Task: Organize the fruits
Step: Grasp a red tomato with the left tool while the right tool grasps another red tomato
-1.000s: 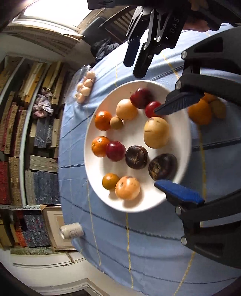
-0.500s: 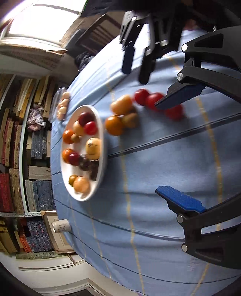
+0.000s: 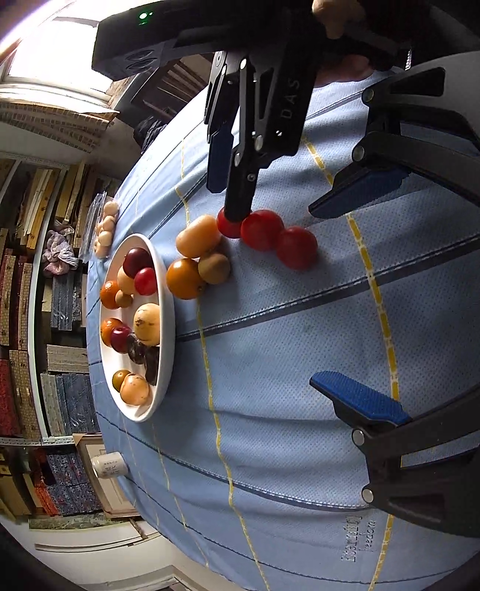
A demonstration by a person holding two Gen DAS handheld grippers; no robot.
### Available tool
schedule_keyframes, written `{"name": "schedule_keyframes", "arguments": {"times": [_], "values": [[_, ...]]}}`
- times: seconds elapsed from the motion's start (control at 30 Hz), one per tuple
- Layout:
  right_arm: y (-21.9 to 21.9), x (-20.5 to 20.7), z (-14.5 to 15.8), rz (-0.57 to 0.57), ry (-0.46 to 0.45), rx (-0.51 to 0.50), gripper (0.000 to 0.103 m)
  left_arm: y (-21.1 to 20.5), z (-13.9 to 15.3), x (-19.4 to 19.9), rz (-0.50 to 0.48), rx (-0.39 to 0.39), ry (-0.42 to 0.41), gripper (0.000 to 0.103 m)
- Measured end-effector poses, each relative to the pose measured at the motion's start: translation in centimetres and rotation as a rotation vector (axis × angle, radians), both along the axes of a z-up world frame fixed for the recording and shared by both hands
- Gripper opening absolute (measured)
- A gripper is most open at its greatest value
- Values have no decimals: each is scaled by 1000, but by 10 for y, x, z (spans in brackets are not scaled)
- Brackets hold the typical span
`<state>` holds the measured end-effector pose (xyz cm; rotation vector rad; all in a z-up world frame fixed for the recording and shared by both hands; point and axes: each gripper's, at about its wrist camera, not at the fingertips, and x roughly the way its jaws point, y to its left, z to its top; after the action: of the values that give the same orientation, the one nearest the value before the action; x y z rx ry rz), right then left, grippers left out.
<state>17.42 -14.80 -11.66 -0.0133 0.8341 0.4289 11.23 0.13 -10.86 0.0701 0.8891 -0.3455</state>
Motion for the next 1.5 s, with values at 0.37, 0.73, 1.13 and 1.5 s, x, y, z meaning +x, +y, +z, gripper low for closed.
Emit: {"name": "schedule_keyframes", "arguments": {"times": [0.37, 0.73, 1.13, 1.5], "values": [[5, 24, -4, 4, 124, 125, 47, -3, -3, 2, -17, -9, 11, 85], [-8, 8, -3, -34, 79, 56, 46, -15, -7, 11, -31, 4, 8, 85], [-6, 2, -3, -9, 52, 59, 46, -17, -12, 27, 64, 70, -18, 85], [-15, -1, -3, -30, 44, 72, 46, -29, -13, 18, -24, 75, -63, 25]]}}
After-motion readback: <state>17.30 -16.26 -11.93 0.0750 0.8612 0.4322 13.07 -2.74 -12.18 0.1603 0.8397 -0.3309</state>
